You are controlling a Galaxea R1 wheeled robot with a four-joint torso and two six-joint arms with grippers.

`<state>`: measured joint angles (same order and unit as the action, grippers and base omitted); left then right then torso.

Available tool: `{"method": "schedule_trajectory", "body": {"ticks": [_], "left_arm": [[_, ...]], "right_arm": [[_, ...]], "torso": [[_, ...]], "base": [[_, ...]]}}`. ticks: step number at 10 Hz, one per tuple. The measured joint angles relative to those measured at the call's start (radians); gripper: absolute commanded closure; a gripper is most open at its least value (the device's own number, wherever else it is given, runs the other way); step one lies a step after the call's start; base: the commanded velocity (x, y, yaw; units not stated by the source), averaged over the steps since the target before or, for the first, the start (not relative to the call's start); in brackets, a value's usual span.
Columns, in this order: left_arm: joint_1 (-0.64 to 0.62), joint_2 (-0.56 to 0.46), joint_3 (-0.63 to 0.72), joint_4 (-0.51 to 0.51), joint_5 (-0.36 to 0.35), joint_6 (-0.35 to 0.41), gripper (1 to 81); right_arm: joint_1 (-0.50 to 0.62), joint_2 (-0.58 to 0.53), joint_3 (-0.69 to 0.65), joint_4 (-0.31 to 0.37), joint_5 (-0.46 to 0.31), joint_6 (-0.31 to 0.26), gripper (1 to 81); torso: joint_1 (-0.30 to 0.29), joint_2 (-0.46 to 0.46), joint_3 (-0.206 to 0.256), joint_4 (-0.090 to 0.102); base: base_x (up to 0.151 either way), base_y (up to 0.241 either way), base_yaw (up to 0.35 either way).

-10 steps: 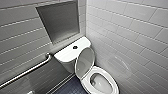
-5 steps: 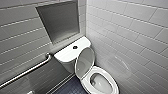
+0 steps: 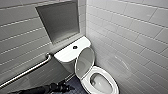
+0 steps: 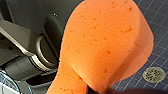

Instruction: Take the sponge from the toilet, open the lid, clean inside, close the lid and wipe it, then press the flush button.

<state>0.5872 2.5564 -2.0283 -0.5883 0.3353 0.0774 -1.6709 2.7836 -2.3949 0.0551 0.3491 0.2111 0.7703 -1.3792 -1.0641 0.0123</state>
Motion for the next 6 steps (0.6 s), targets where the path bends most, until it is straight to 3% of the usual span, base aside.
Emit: {"method": "schedule_trajectory", "body": {"ticks": [3, 6], "left_arm": [[-0.071, 0.030, -0.066, -0.156, -0.042, 0.000, 1.0], [-0.095, 0.017, -0.080, -0.261, -0.154, 0.000, 1.0]], "right_arm": [[0.000, -0.004, 0.003, -0.001, 0.003, 0.004, 81.1], [0.000, -0.010, 0.003, -0.001, 0.032, 0.006, 81.1]], "torso": [[0.000, 0.001, 0.000, 0.000], [0.000, 0.001, 0.000, 0.000]], "base": [[0.000, 0.000, 0.000], [0.000, 0.000, 0.000]]}}
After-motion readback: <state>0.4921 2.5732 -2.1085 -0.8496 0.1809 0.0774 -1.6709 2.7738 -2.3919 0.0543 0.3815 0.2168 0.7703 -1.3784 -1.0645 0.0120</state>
